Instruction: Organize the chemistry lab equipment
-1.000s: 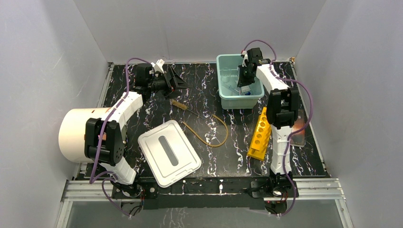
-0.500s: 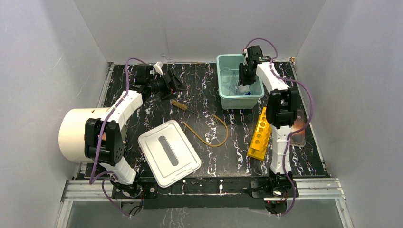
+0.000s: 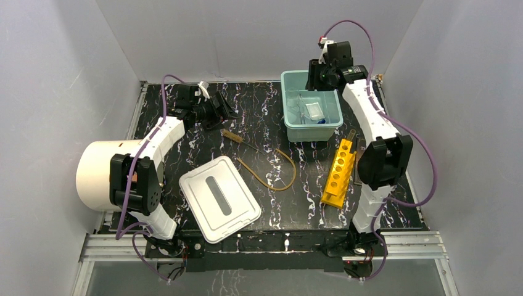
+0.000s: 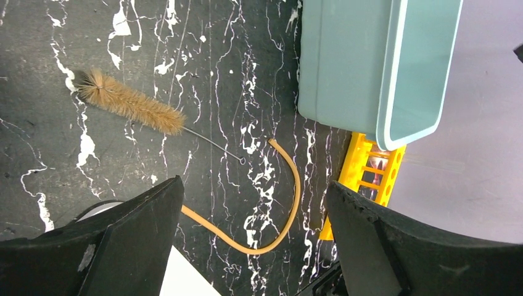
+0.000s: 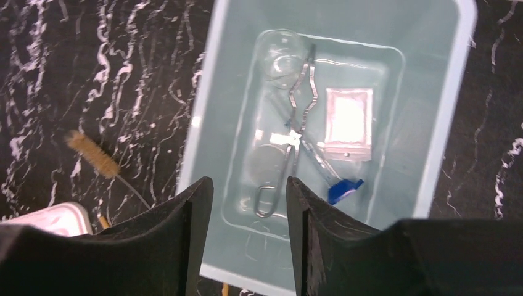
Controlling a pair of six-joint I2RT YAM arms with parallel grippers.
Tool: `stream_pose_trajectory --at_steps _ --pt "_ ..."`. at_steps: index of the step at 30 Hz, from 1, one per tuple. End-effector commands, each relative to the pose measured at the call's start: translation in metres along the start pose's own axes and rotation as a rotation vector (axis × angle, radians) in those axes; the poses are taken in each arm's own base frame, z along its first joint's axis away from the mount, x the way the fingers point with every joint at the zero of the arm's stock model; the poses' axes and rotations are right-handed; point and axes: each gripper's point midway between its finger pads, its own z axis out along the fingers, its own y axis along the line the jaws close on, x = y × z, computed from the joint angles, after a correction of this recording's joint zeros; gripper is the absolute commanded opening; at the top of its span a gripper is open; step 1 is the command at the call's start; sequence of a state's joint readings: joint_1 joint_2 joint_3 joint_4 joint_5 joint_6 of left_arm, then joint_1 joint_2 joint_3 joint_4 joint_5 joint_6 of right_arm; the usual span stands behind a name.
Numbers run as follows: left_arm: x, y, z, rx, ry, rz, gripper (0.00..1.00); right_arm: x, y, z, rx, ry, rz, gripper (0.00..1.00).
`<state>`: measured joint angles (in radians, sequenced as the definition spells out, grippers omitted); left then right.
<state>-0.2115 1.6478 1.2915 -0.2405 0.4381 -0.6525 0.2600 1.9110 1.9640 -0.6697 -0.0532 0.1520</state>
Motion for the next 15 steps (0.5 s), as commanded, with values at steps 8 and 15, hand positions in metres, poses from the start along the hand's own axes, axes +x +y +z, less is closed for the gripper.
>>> stream_pose_trajectory --at_steps 8,15 --pt "-0.008 0.009 -0.017 -0.099 -0.082 -0.046 0.85 0.006 0.134 -0.031 -0.265 -0.137 -0.282 0.63" --pt "0.009 0.041 -0.019 -0.220 -0.075 -0.110 0.86 0.049 0.189 -0.009 -0.351 -0.081 -0.332 0.65"
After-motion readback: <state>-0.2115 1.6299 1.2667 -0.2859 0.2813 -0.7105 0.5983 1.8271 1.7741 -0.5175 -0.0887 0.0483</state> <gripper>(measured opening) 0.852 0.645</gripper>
